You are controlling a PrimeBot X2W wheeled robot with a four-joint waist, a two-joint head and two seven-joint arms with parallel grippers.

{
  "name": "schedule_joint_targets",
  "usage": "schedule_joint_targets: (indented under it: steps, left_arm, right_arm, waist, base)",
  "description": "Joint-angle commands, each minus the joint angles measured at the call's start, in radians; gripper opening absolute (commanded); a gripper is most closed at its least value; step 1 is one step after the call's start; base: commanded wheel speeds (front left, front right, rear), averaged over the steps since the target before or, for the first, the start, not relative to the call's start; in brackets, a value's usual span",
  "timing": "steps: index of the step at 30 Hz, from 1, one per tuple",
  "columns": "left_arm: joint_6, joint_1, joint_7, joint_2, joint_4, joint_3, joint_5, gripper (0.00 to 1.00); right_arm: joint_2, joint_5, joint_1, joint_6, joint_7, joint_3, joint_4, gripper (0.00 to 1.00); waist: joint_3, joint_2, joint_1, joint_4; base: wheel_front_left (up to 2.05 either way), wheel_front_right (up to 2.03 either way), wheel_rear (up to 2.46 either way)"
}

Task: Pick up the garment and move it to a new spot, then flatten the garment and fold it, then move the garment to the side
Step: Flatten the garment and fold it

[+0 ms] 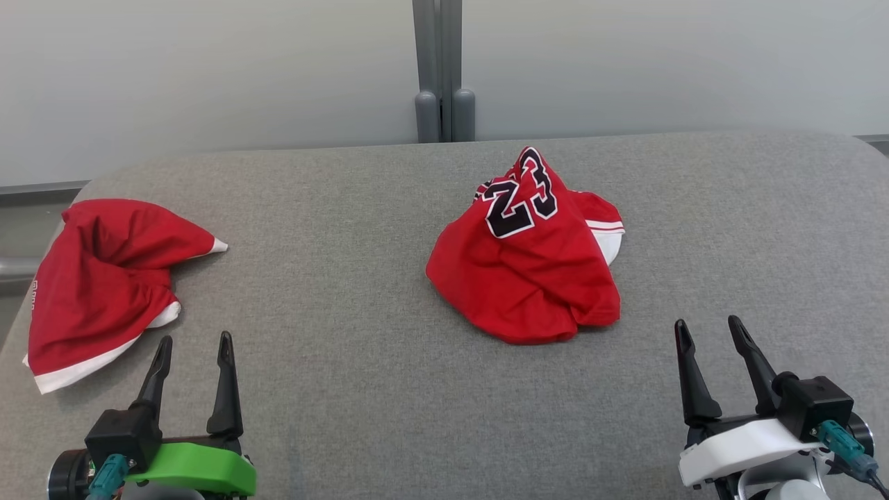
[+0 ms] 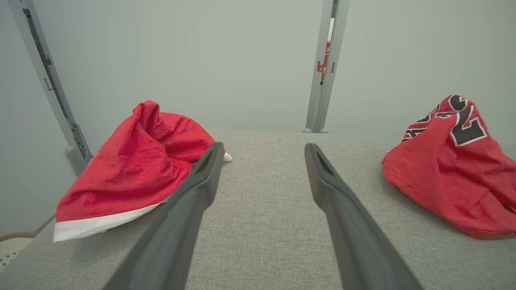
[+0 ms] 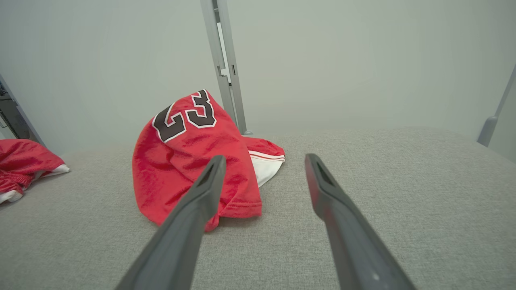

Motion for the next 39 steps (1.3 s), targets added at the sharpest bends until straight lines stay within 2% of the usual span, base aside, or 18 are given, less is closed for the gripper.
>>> schedule_joint_targets:
  steps: [1,8,16,21,27,39]
  left_arm:
    - [-0.002,0.010,0.000,0.002,0.001,-0.002,0.009,1.00]
    - [-0.002,0.003,0.000,-0.004,0.005,-0.011,0.014,1.00]
    - [-0.002,-0.040,0.000,-0.011,-0.001,-0.032,0.017,1.00]
    - [-0.001,-0.081,0.000,-0.017,-0.001,-0.050,0.013,1.00]
    - [0.000,-0.124,0.000,-0.021,0.004,-0.078,0.001,1.00]
    - [0.025,-0.189,0.000,-0.023,0.008,-0.156,-0.054,1.00]
  right_arm:
    - [-0.005,0.008,-0.012,0.000,-0.003,0.000,0.006,1.00]
    - [-0.057,0.013,-0.091,0.000,-0.003,0.001,0.036,1.00]
    - [-0.155,0.001,-0.276,0.000,-0.003,0.030,0.134,1.00]
    - [-0.225,0.010,-0.429,0.000,-0.002,0.050,0.248,1.00]
    - [-0.272,0.024,-0.559,0.000,0.008,0.074,0.396,1.00]
    - [-0.306,0.073,-0.728,0.000,0.012,0.144,0.716,1.00]
  waist:
    - [0.001,0.0000,0.0000,0.002]
    - [0.019,0.0000,0.0000,0.013]
    - [0.079,0.0000,0.0000,0.050]
    - [0.148,0.0000,0.0000,0.097]
    - [0.215,0.0000,0.0000,0.148]
    - [0.314,0.0000,0.0000,0.225]
  base:
    - [0.00,0.00,0.00]
    - [0.00,0.00,0.00]
    - [0.00,0.00,0.00]
    - [0.00,0.00,0.00]
    - [0.00,0.00,0.00]
    - [0.00,0.00,0.00]
